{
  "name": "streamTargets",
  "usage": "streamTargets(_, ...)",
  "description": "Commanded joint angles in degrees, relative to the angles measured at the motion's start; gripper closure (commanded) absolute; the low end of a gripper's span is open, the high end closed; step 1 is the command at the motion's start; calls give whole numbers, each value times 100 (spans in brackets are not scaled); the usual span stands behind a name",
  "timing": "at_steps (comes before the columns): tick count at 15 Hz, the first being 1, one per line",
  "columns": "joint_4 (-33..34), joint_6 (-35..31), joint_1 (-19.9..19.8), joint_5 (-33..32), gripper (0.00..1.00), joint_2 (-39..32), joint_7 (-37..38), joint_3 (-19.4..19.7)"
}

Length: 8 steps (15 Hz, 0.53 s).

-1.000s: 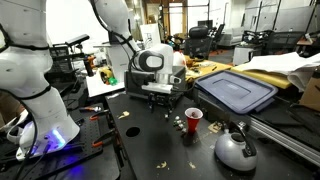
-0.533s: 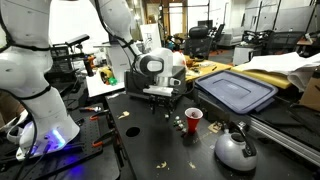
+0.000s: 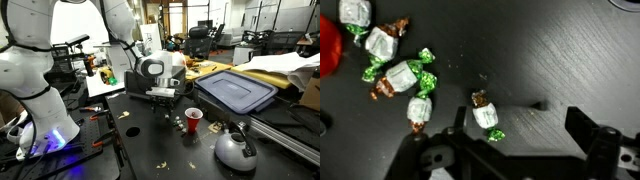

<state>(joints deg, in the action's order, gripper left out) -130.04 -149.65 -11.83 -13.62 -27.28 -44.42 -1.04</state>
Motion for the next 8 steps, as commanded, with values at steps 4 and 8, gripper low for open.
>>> streamTargets(4, 229, -66, -326, 315, 0, -218, -887, -202)
streamTargets(8, 418, -45, -360, 330, 0, -383, -1125, -204)
